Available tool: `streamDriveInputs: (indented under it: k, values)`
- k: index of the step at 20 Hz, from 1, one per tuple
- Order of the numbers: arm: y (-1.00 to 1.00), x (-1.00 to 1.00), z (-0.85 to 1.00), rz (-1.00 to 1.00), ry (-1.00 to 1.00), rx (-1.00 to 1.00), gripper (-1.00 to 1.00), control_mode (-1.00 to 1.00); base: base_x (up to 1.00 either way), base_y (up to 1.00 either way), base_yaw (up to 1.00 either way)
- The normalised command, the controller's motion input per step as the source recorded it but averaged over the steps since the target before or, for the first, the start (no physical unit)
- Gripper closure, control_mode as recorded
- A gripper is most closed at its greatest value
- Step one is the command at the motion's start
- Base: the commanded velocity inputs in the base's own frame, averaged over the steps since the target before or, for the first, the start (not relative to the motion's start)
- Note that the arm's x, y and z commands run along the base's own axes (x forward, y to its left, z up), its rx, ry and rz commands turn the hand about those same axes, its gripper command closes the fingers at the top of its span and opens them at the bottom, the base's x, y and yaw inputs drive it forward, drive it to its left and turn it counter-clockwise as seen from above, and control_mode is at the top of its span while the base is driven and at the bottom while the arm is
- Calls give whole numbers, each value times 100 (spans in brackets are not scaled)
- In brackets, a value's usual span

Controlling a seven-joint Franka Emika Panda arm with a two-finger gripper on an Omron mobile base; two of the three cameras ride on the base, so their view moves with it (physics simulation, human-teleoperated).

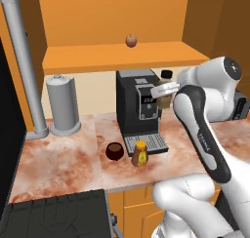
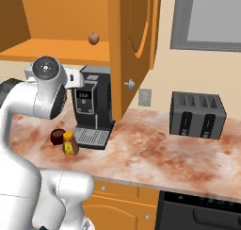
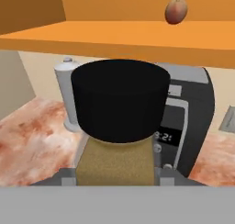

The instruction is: Pick the cinnamon and honey bottle from the cabinet and place them next to the mug.

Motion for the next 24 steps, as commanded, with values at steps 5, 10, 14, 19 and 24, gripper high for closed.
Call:
streamDriveInputs:
  k: [5, 10, 14, 19, 24]
  values:
    - [-25, -31, -15, 29, -4, 0, 100, -100, 0, 0, 0]
    - [-13, -11, -54, 7, -12, -2, 100, -100, 0, 0, 0]
    - [-11, -4, -68, 3, -4, -5, 100, -100, 0, 0, 0]
    - [-2, -6, -60, 1, 0, -5, 100, -100, 0, 0, 0]
    - [-7, 0, -64, 1, 0, -4, 100, -100, 0, 0, 0]
